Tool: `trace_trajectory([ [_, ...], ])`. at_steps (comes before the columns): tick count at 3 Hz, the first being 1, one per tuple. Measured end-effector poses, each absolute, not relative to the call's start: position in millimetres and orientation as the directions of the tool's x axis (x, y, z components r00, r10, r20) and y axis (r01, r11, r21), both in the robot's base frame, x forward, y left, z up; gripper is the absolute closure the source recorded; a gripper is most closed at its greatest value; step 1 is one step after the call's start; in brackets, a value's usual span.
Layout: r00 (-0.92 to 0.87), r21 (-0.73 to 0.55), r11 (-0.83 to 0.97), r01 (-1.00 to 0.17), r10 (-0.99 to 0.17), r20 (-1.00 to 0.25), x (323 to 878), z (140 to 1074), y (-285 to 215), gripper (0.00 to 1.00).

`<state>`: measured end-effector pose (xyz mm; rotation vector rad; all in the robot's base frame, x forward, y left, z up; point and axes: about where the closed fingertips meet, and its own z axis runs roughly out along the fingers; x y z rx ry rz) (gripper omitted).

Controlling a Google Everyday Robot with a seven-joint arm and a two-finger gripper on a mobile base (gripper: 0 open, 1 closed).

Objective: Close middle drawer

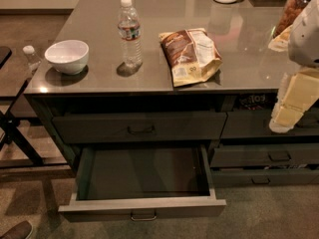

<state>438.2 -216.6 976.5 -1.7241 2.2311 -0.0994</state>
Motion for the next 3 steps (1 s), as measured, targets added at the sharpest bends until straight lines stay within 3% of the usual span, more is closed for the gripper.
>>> trace_trajectory([
  [1, -0.221, -0.247, 0.27, -0.931, -0.953, -0.207, 438.2, 976.5, -216.6, 0.0],
  [3, -0.221, -0.247, 0.27, -0.931, -0.953, -0.207, 438.2, 976.5, -216.6, 0.41],
])
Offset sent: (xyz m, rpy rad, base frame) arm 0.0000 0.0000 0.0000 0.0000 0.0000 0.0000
